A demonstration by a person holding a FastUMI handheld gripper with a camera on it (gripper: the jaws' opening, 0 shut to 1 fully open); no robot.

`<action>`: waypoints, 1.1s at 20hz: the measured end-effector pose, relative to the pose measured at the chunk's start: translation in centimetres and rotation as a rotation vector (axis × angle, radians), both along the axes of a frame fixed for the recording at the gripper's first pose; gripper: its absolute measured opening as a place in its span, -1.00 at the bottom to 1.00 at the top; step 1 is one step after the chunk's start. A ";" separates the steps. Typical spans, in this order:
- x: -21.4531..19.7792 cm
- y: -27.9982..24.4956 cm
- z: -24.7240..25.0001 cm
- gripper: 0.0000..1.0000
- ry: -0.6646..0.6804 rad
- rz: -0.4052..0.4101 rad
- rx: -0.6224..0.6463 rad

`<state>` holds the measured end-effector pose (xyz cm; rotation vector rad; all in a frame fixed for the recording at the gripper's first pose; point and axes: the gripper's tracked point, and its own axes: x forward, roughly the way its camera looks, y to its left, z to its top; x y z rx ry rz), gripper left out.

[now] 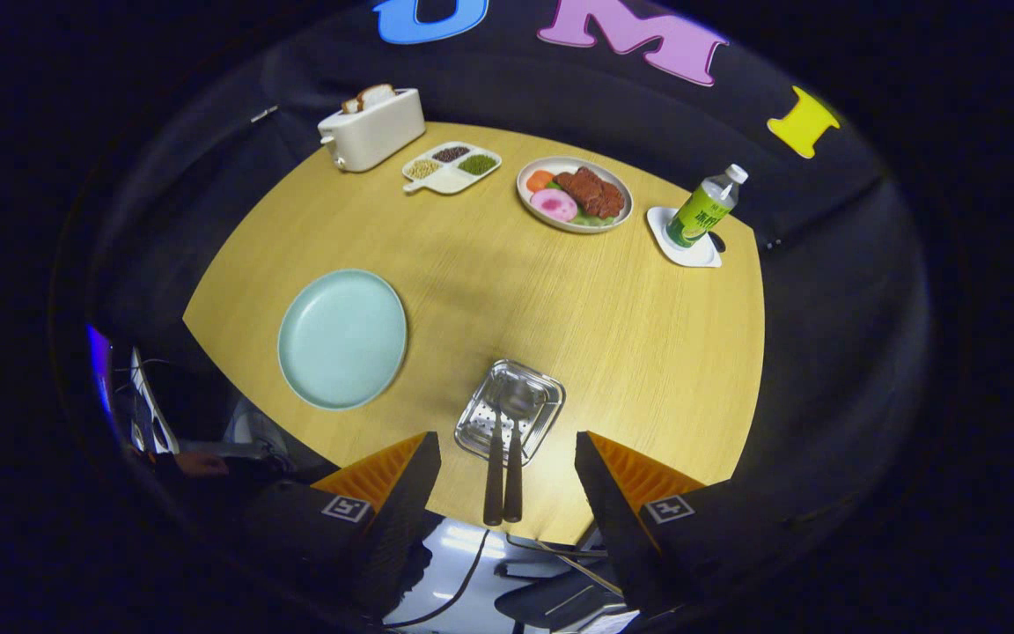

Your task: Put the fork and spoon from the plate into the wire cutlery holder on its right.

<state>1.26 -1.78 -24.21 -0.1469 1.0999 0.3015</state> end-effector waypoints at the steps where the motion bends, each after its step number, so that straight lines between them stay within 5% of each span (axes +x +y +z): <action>1: 0.4 0.4 1.0 0.95 -0.052 -0.011 0.000; 15: 2.9 4.8 14.4 0.98 -0.720 -0.168 0.136; 22: 2.1 5.3 17.7 0.97 -0.857 -0.203 0.189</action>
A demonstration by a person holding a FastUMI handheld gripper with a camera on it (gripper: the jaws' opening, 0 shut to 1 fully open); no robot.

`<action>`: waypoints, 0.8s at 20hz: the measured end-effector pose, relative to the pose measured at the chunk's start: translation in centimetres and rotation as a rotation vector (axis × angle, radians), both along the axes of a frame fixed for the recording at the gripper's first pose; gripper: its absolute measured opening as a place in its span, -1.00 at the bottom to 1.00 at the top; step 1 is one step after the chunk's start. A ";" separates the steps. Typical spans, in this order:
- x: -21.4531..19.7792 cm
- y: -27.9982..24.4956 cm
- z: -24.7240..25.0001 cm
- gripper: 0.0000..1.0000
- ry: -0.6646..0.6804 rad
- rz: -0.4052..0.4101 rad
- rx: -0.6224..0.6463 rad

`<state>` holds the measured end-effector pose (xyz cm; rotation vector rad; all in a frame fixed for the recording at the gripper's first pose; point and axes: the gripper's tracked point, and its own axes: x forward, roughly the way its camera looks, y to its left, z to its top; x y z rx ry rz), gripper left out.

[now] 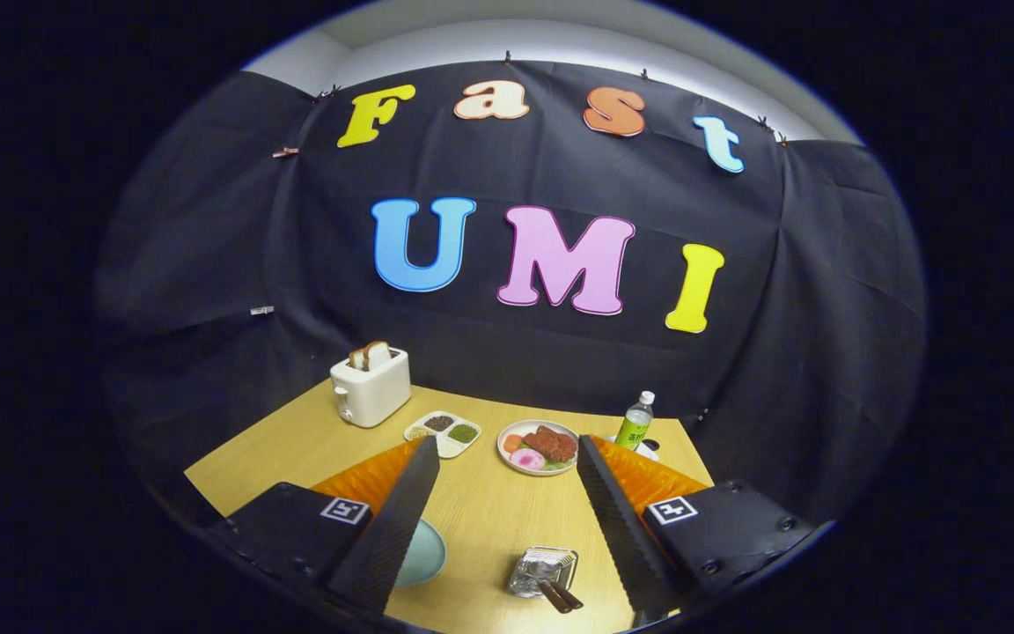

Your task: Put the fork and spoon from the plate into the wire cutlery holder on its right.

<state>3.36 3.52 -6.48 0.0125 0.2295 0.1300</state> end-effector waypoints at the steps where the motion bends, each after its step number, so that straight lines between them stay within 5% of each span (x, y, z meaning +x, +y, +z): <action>1: -0.1 -0.1 -0.2 0.97 0.000 -0.004 0.002; 16: -0.9 -1.7 0.3 0.96 -0.015 -0.045 -0.006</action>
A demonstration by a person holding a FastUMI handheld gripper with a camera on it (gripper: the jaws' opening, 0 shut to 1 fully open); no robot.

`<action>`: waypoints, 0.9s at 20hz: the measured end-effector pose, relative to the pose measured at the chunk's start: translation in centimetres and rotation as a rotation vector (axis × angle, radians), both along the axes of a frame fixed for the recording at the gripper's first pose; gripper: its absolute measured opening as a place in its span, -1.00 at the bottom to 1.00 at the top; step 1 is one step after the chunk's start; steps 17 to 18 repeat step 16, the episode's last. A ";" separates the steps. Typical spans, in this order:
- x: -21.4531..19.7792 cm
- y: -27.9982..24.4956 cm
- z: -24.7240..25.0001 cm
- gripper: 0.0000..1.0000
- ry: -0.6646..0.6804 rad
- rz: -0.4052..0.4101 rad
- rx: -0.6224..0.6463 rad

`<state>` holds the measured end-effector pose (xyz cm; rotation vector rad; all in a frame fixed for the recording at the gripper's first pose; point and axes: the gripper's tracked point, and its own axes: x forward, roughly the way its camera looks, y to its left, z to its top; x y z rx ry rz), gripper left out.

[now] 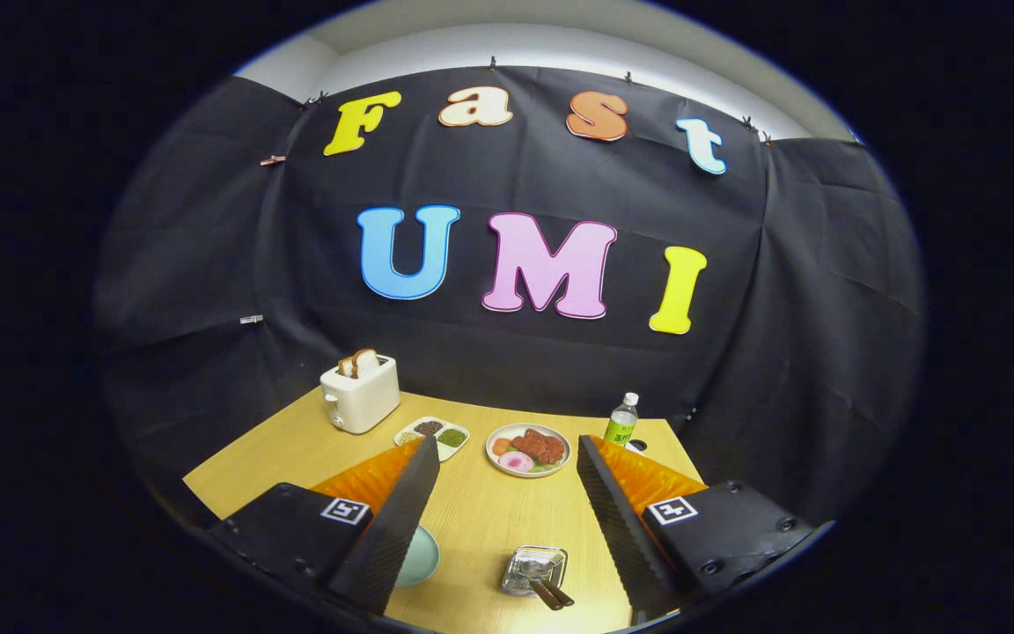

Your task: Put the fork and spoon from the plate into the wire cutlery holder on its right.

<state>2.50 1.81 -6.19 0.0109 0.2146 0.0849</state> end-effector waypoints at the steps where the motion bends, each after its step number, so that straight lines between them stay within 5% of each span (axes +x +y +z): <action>1: 0.0 -0.1 -0.1 0.96 0.001 0.000 -0.004; 18: 0.1 -1.8 -0.4 0.96 0.015 0.000 0.008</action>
